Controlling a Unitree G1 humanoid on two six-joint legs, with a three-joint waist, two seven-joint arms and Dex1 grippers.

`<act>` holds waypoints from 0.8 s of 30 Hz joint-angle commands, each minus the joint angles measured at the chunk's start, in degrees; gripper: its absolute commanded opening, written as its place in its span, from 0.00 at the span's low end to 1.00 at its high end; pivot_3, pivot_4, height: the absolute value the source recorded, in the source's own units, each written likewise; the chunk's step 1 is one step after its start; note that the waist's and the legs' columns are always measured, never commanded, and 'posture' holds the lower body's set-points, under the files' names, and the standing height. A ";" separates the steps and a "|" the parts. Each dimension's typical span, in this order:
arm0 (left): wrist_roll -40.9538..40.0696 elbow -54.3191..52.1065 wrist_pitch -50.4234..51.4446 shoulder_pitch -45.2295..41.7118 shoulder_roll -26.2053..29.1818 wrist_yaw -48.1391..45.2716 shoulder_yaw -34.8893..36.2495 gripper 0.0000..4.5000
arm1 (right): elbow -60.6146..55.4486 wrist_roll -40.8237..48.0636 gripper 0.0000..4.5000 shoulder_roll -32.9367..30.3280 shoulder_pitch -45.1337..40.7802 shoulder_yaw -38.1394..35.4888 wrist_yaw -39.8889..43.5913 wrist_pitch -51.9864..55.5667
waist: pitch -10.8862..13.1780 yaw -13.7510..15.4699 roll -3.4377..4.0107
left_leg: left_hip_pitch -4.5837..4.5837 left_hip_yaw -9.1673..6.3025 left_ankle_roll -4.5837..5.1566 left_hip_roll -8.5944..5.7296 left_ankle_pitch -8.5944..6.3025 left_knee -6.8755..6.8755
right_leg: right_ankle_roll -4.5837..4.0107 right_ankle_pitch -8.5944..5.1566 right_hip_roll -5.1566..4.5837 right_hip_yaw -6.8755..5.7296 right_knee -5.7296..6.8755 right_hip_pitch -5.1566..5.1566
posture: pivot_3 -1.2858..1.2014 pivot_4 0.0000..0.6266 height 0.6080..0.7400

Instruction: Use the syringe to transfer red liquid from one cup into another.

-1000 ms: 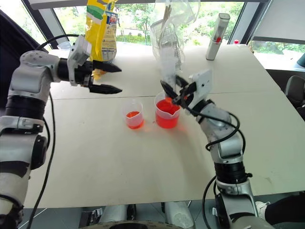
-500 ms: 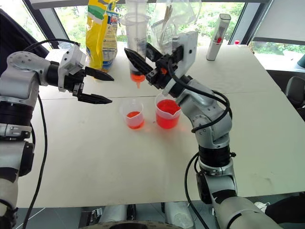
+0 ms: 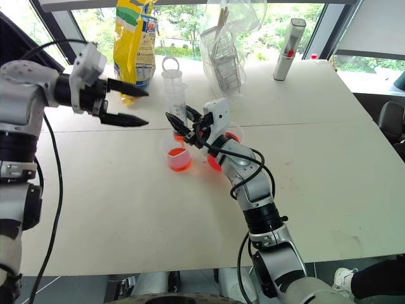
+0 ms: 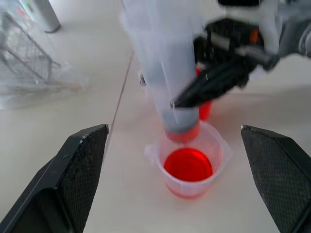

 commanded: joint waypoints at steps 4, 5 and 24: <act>-3.58 4.94 3.13 -8.47 -3.99 4.03 3.58 0.99 | -1.12 -1.08 0.31 1.03 -0.89 0.74 1.13 -2.79 | 0.00 0.04 0.00 | 0.02 -0.01 0.00 0.00 0.00 0.00 | 0.00 0.00 0.00 -0.01 0.01 0.01 | 0.52 0.24 0.99; -4.09 5.33 3.57 -9.09 -4.79 4.11 3.74 0.99 | -1.01 -1.26 0.31 1.09 -0.83 0.94 1.27 -2.93 | 0.00 0.04 0.00 | 0.02 -0.01 0.00 0.00 0.00 0.00 | 0.00 0.00 0.00 -0.01 0.01 0.01 | 0.52 0.24 0.99; -4.23 6.02 4.03 -8.56 -6.32 2.71 2.91 0.01 | 0.29 -3.28 0.31 1.87 -1.20 1.54 1.83 -3.69 | 0.00 -0.07 0.00 | 0.02 0.00 -0.01 0.00 0.00 -0.01 | 0.00 0.00 0.01 0.02 0.04 -0.02 | 0.52 0.24 0.99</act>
